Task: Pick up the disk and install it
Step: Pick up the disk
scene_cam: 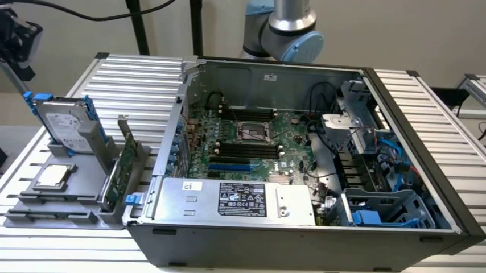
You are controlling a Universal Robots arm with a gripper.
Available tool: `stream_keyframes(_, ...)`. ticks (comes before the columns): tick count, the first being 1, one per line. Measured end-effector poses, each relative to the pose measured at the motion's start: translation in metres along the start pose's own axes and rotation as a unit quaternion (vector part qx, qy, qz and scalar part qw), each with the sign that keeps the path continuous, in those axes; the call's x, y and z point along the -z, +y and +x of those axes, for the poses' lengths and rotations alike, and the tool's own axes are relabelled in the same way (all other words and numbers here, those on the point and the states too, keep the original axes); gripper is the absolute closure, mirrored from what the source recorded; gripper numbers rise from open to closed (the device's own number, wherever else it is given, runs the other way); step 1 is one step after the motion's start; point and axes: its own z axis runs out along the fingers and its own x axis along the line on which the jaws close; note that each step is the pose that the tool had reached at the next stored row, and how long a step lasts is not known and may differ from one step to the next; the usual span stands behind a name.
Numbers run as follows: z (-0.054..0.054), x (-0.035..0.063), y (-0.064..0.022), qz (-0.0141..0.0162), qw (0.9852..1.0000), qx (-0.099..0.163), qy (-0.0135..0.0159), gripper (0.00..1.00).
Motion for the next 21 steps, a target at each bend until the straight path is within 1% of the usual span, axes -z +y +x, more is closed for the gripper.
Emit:
stream_keyframes(3, 0.0, -0.0005, 0.0, -0.0006, 0.9996, 0.027, 0.0013, 0.89)
stream_keyframes(6, 0.0, -0.0017, -0.0001, -0.0012, 0.9985, 0.055, 0.0027, 0.89)
stream_keyframes(8, 0.0, -0.0026, -0.0001, -0.0016, 0.9973, 0.073, 0.0036, 0.89)
stream_keyframes(11, 0.0001, -0.0037, -0.0002, -0.0022, 0.995, 0.1, 0.0049, 0.89)
stream_keyframes(13, 0.0001, -0.0046, -0.0002, -0.0026, 0.993, 0.118, 0.0057, 0.89)
stream_keyframes(16, 0.0001, -0.0059, -0.0003, -0.0034, 0.9895, 0.144, 0.007, 0.89)
stream_keyframes(19, 0.0002, -0.0073, -0.0004, -0.0041, 0.9851, 0.172, 0.0082, 0.89)
stream_keyframes(21, 0.0002, -0.0081, -0.0004, -0.0046, 0.9818, 0.189, 0.0091, 0.89)
